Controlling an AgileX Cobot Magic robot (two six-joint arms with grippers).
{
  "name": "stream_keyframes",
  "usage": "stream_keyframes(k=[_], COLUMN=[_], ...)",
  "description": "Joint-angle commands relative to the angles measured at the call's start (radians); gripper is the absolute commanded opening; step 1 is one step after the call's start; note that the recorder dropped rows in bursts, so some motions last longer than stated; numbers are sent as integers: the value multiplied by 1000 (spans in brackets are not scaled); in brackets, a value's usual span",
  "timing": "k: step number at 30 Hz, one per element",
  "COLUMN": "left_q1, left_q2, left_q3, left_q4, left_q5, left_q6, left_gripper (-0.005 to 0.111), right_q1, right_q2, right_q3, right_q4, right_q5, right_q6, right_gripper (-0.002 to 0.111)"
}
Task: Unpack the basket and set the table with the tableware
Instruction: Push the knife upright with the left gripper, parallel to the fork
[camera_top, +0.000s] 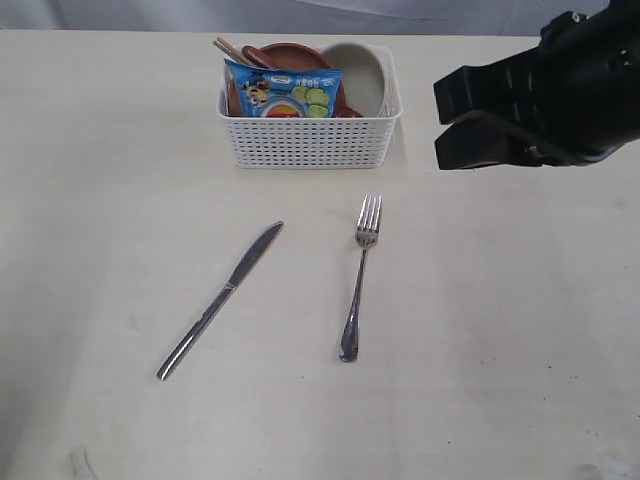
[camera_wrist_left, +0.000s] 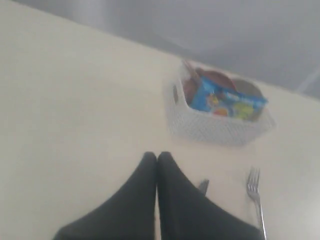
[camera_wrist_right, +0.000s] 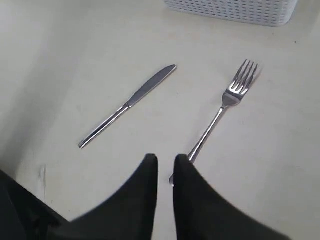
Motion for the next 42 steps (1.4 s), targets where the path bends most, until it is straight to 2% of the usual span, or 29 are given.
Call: stream_keyframes(k=[1, 3, 5, 7, 9, 11, 15, 16, 19, 23, 35, 39, 42], left_q1=[-3, -3, -6, -38, -104, -192, -357, -386, -469, -506, -506, -506, -506], left_q2=[292, 423, 525, 611, 685, 742, 843, 866, 948, 1032, 1201, 1227, 1248], left_q3=[-166, -206, -210, -210, -197, -192, -192, -192, -192, -192, -192, -192, -192], left_q4=[-331, -428, -485, -473, -469, -469, -465, -457, -343, -174, -191, -191, -219], left_q5=[237, 338, 362, 377, 367, 319, 148, 101, -43, -117, -133, -147, -129], left_q6=[541, 721, 782, 814, 868, 904, 891, 885, 767, 590, 568, 488, 483], left_gripper=[0, 0, 0, 1, 7, 18, 55, 59, 52, 48, 44, 24, 4], right_q1=[-6, -6, -6, -6, -6, -6, -6, -6, -6, -6, -6, -6, -6], right_q2=[-6, -6, -6, -6, -6, -6, -6, -6, -6, -6, -6, -6, -6], right_q3=[3, 3, 3, 3, 3, 3, 3, 3, 3, 3, 3, 3, 3], right_q4=[3, 3, 3, 3, 3, 3, 3, 3, 3, 3, 3, 3, 1], right_q5=[10, 10, 12, 12, 12, 12, 12, 12, 12, 20, 23, 23, 23], right_q6=[-13, -13, -13, -13, -13, -17, -20, -20, -20, -24, -36, -36, -35], right_gripper=[12, 12, 12, 12, 12, 12, 12, 12, 12, 12, 12, 12, 12])
